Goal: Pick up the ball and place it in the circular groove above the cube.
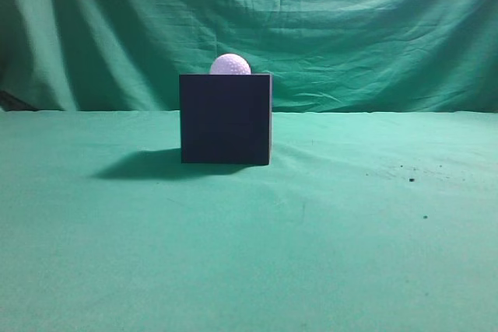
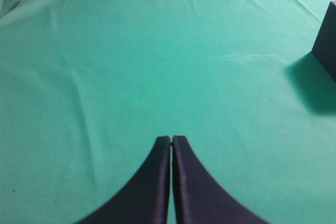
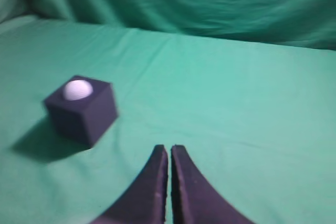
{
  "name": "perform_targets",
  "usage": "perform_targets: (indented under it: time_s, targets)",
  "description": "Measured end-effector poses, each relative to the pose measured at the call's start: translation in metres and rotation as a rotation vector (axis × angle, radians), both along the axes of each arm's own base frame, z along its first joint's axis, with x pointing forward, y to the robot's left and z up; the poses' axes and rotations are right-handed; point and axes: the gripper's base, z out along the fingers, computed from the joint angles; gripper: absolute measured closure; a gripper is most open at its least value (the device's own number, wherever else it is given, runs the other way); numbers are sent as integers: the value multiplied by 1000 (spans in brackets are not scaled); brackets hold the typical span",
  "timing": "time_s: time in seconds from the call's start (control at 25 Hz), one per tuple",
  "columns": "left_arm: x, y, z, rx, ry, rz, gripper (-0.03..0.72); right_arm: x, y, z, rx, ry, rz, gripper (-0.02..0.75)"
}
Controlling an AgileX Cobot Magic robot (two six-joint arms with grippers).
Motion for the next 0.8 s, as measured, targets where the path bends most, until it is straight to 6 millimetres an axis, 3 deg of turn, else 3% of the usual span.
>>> perform_targets:
  time_s: [0.24,0.44,0.8]
  targets:
    - [0,0,0,0,0,0,688,-9,-15,-65,40,-16,-209,738]
    - [0,0,0,0,0,0,688,-13,-18,-101,56,-1,-265,738]
    - [0,0,0,0,0,0,688,-13,-20,-108,59,19,-296,738]
